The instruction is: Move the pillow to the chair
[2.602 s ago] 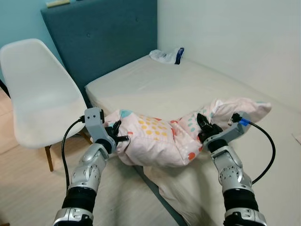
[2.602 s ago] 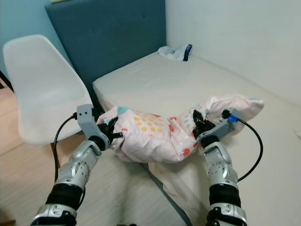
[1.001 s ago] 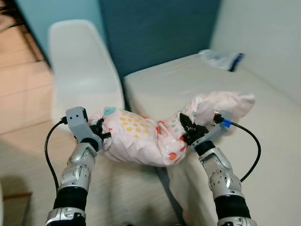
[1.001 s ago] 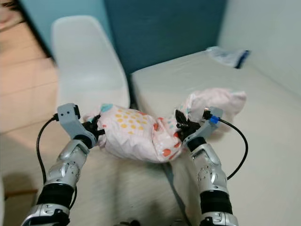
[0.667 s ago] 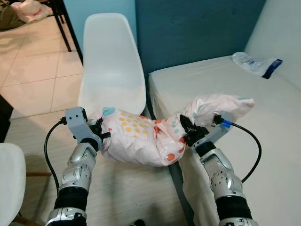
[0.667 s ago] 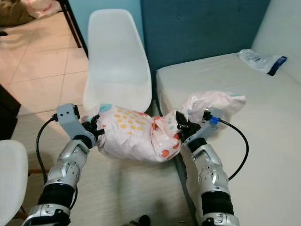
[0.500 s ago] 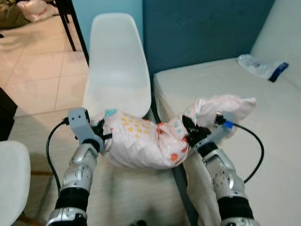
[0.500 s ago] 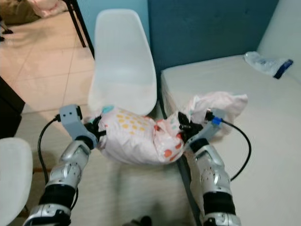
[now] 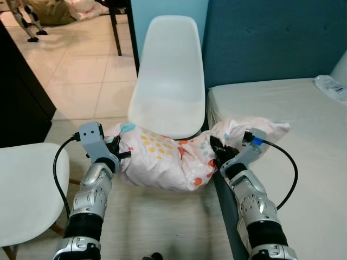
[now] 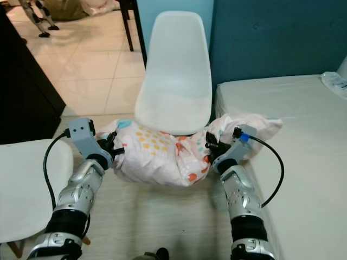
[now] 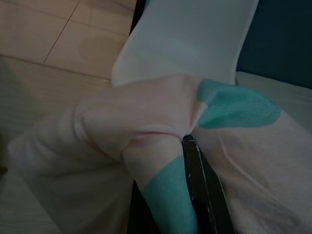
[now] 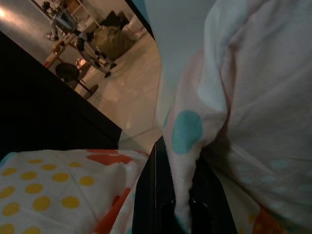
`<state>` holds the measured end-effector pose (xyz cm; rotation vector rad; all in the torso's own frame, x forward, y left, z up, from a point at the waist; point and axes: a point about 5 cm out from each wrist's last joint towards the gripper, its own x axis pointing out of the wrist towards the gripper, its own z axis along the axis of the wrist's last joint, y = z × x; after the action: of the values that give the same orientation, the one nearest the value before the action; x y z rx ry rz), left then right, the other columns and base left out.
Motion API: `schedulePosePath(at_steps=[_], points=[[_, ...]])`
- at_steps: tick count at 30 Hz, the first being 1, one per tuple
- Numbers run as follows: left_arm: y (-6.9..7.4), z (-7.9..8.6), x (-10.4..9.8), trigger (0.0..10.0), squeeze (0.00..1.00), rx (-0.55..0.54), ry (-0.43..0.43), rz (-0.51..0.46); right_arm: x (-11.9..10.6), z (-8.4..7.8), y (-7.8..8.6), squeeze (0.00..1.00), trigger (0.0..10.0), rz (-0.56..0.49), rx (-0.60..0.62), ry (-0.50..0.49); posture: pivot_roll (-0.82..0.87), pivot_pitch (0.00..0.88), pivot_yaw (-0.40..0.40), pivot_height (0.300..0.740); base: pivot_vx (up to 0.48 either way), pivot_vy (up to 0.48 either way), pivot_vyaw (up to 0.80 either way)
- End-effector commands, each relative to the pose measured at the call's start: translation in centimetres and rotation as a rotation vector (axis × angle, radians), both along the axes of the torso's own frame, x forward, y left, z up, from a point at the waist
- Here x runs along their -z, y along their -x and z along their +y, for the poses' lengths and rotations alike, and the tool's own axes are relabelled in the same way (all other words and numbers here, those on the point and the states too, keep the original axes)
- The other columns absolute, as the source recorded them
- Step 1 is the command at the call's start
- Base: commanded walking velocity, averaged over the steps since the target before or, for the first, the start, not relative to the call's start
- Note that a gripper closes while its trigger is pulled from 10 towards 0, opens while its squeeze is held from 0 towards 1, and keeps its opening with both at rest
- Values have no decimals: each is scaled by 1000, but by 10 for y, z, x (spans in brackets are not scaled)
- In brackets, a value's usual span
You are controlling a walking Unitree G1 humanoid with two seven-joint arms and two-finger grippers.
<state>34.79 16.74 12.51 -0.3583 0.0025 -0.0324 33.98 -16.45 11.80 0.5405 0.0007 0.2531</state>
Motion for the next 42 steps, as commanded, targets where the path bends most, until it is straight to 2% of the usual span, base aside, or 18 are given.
schedulePosePath(at_steps=[1,8,13,23,30,35,42], points=[[0,-8,-1,10000,0,39,-19,-15,-13,3,0,0,10000,-81,-27,-20,-61,147,41,740,307,0,0],[-6,-1,-17,10000,0,21,-20,-69,-39,8,-3,0,10000,-198,-52,-30,-60,145,42,740,312,0,0],[-8,0,-25,10000,0,16,-25,-91,-49,9,-6,0,10000,-230,-57,-14,-59,143,39,740,313,0,0],[-6,-1,-23,10000,0,13,-24,-92,-51,12,-4,0,10000,-243,-84,-1,-62,146,35,740,324,0,0],[-8,-1,-31,10000,0,15,-24,-117,-60,23,-1,0,10000,-285,-155,12,-62,147,36,740,358,0,0],[-10,-1,-34,10000,0,13,-23,-126,-63,33,2,0,10000,-324,-225,70,-63,146,35,740,480,0,0],[-9,-3,-33,10000,0,18,-21,-126,-65,32,2,0,10000,-326,-214,71,-60,146,35,740,480,0,728]])
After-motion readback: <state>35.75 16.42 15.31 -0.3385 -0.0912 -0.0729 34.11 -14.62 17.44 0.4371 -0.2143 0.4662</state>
